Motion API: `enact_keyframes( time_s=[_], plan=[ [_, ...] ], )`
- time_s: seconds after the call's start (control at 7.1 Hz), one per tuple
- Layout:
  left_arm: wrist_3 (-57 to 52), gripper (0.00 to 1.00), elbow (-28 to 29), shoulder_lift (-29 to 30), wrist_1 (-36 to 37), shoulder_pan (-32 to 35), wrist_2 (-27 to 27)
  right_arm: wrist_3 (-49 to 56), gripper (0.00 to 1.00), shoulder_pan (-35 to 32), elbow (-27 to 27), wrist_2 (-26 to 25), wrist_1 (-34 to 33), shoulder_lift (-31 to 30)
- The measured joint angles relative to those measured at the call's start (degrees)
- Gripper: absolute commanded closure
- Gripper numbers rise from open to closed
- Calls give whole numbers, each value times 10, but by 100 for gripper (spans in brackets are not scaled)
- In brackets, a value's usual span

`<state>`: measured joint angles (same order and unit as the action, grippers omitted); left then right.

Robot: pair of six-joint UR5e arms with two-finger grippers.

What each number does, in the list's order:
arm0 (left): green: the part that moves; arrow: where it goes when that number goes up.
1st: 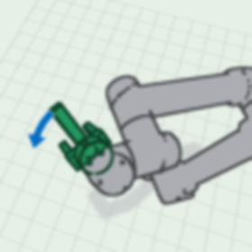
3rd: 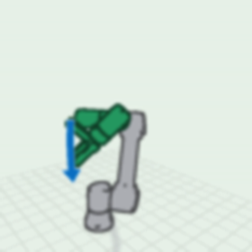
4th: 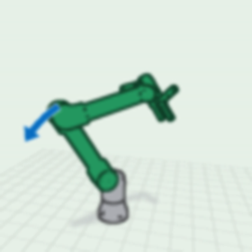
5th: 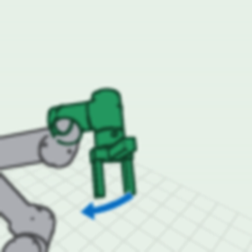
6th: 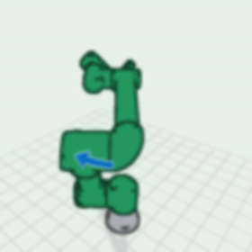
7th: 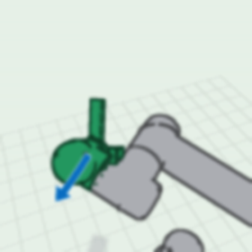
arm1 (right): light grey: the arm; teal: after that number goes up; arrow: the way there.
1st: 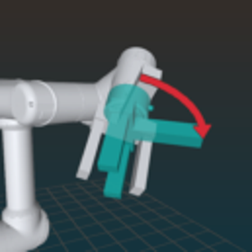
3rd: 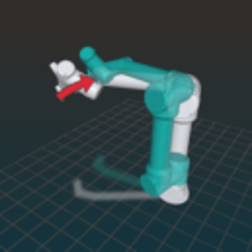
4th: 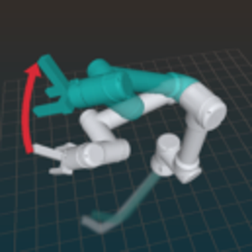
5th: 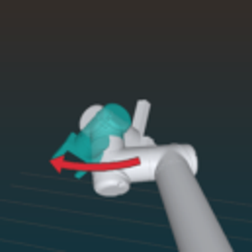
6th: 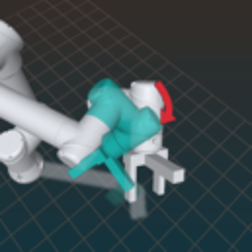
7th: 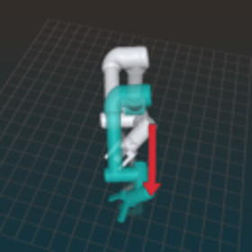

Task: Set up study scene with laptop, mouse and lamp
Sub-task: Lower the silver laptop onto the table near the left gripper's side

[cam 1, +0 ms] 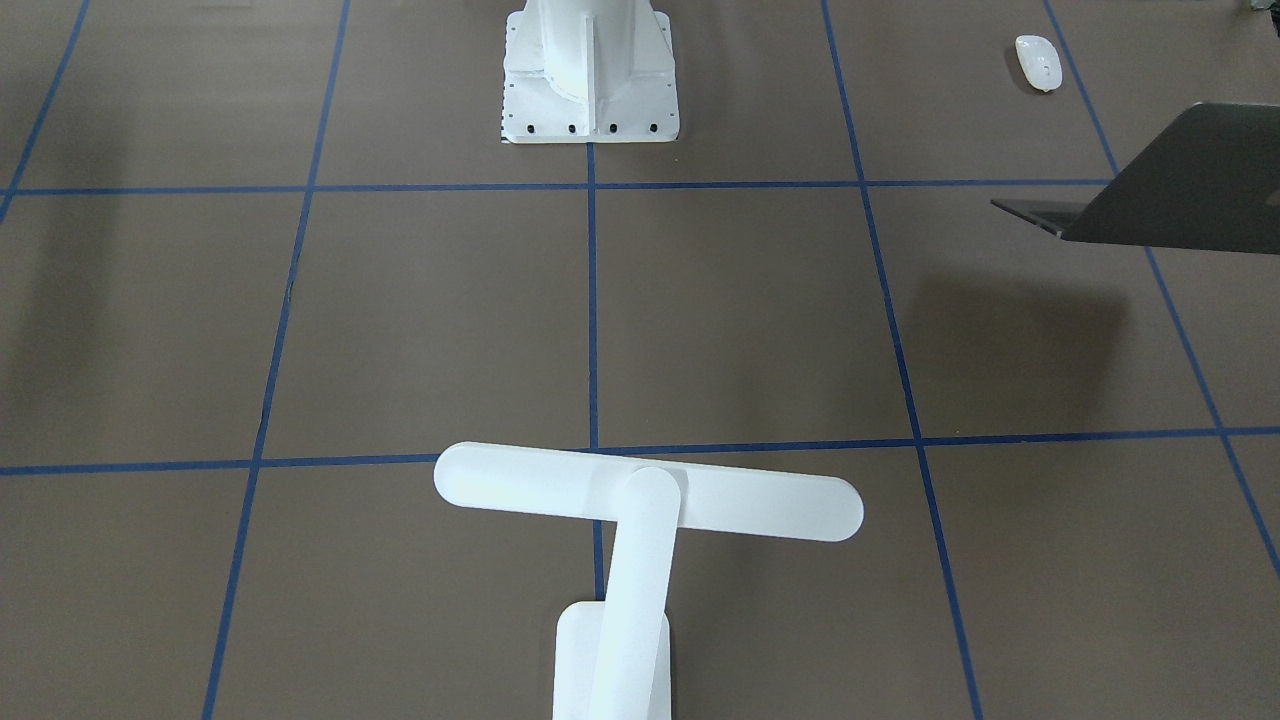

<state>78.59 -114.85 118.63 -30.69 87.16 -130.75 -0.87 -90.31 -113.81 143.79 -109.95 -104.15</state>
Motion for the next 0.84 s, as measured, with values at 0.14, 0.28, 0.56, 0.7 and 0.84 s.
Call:
enact_keyframes(
  time_s=[0.14, 0.28, 0.56, 0.7, 0.84],
  plan=[
    [37, 100, -1, 21, 1, -27, -13, 0, 0, 0, 1, 0, 0, 0],
    [78, 100, -3, 40, 1, -53, -27, -1, 0, 0, 2, 1, -1, 0],
    [158, 100, -3, 74, 0, -96, -54, -2, 0, 0, 2, 1, -1, 1],
    [199, 100, -2, 91, 0, -123, -59, -2, 0, 0, 2, 1, -1, 1],
    [239, 100, 1, 107, -1, -151, -60, -2, 0, 0, 2, 1, -1, 2]
  ],
)
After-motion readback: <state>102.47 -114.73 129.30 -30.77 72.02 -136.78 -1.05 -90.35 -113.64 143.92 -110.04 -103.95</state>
